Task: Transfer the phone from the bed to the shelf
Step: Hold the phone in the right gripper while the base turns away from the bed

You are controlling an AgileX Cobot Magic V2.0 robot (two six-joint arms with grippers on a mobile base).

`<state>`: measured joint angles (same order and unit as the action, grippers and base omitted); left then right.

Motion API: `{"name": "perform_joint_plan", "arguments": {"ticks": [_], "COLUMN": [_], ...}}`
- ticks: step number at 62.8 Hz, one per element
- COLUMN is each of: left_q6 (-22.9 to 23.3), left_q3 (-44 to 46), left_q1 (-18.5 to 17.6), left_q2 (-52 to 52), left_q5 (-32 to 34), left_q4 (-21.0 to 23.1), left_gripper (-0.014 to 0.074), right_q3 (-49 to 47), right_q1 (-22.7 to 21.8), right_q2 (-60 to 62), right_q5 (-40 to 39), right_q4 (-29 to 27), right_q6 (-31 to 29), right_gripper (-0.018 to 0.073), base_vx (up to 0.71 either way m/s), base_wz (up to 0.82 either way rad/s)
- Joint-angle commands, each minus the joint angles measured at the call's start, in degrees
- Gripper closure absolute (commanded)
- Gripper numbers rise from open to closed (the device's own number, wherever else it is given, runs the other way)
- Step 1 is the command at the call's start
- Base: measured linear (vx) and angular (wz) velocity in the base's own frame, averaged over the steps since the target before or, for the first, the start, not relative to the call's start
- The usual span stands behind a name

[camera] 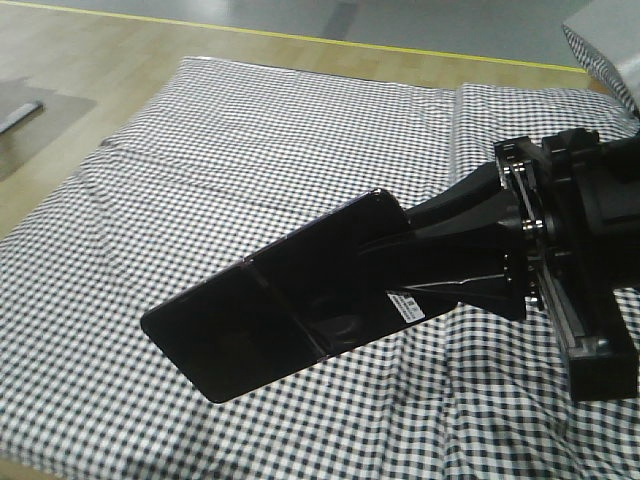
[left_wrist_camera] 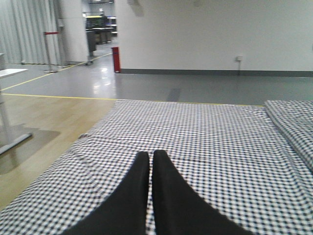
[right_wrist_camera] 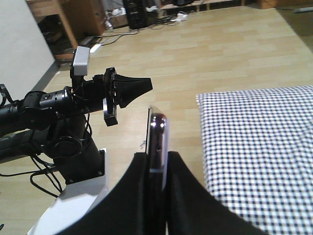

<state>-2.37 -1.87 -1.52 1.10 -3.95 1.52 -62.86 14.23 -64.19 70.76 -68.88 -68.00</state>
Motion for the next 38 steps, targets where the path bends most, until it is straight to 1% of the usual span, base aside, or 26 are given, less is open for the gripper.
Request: {"name": "perform_joint_plan", "arguments": {"ticks": [1,38], "left_q6": [0.5,0.5], "left_q3": [1.4,1.4], "left_q1": [0.1,0.1], "left_q2": [0.3,0.3], "left_q5": [4.3,4.3], "left_q4": [0.6,0.6], "left_gripper": [0.0595,0.0595], "right_q3": [-1.5,-1.5], "right_q1": [0.0,0.0], "right_q2": [1.2,1.2], "right_q5": [2.9,2.9], "right_q4": [-5.5,-5.5], "right_q6": [0.1,0.1], "right_gripper": [0.0562,0.0562], "base_vx": [-0.11,-0.13], "base_wz": [0.43,0.49]}}
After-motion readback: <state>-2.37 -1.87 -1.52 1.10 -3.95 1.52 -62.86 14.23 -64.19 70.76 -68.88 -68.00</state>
